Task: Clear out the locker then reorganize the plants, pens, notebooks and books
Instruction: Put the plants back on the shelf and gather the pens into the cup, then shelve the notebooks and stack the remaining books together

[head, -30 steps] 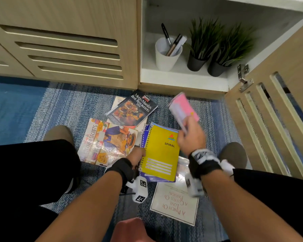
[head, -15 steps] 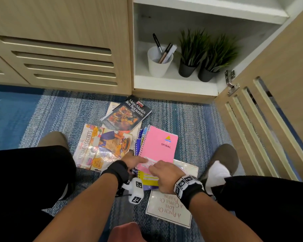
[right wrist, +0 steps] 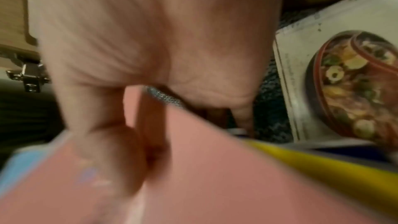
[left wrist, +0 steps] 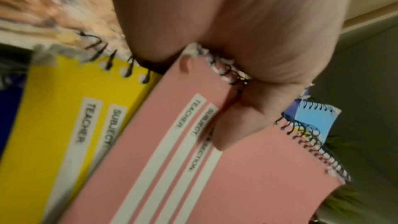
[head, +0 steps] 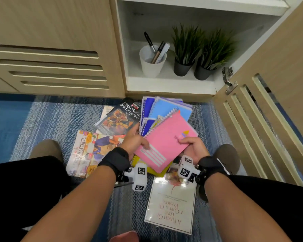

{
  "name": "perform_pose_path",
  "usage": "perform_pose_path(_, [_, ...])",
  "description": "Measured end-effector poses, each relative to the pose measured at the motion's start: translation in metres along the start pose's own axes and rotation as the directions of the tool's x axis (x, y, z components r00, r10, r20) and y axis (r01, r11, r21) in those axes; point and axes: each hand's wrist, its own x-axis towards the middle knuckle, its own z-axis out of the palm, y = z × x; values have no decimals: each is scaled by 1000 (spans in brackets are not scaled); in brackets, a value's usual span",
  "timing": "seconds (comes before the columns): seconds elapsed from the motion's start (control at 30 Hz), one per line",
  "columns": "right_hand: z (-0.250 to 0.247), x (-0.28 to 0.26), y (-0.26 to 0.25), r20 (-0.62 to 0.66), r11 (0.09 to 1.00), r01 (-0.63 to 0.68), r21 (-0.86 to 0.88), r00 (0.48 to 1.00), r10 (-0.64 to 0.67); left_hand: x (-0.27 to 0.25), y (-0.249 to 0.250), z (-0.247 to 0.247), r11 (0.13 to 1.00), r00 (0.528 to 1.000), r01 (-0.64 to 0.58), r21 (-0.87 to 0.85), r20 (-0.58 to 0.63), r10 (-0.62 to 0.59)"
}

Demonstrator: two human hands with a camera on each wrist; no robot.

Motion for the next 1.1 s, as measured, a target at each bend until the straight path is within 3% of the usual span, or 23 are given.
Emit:
perform_pose_path(0.07, [10, 3, -5, 96, 998, 36, -48, 995, -31, 7, 15, 7, 997, 998, -56, -43, -25, 55])
perform_pose_path(0.13, [19, 19, -11, 24, 956, 226, -189, 974, -226, 14, 29, 11, 992, 992, -126, -28, -25, 125])
perform_pose_path(0.2, [32, 27, -22, -83, 856, 377, -354, 899, -430, 22, 41, 9, 972, 974, -218, 90, -48, 223])
perform_pose_path(0.27, [36, 33, -27, -95, 760, 467, -451, 822, -562, 31, 51, 6, 940, 952, -295, 172, -37, 305])
perform_pose_path(0.4, [34, 33, -27, -76, 673, 534, -511, 752, -654, 41, 42, 4, 914, 945, -312, 260, -12, 326])
perform_pose_path(0.47, [24, 40, -23, -4, 620, 544, -565, 750, -661, 44, 26, 1, 918, 962, -272, 290, 64, 265])
perform_pose_path(0.53, [13, 48, -14, 13, 640, 497, -587, 795, -606, 46, 9, -2, 941, 975, -210, 266, 121, 184])
perform_pose_path(0.6, [7, 52, -7, -7, 663, 440, -606, 830, -558, 47, 1, 0, 945, 982, -179, 273, 104, 156])
perform_pose_path(0.7, [5, 58, -10, -6, 675, 452, -584, 829, -560, 54, 1, 5, 956, 987, -159, 245, 57, 150])
perform_pose_path(0.8, [8, 64, -20, -14, 723, 445, -528, 847, -532, 66, 11, 2, 895, 980, -151, 419, -53, 190])
perform_pose_path(0.93, [9, 80, -29, -53, 755, 364, -545, 884, -465, 80, 30, 2, 945, 990, -140, 294, 8, 144])
perform_pose_path(1.1, [11, 98, -40, -34, 701, 415, -579, 848, -530, 98, 27, 1, 927, 979, -198, 318, 14, 204])
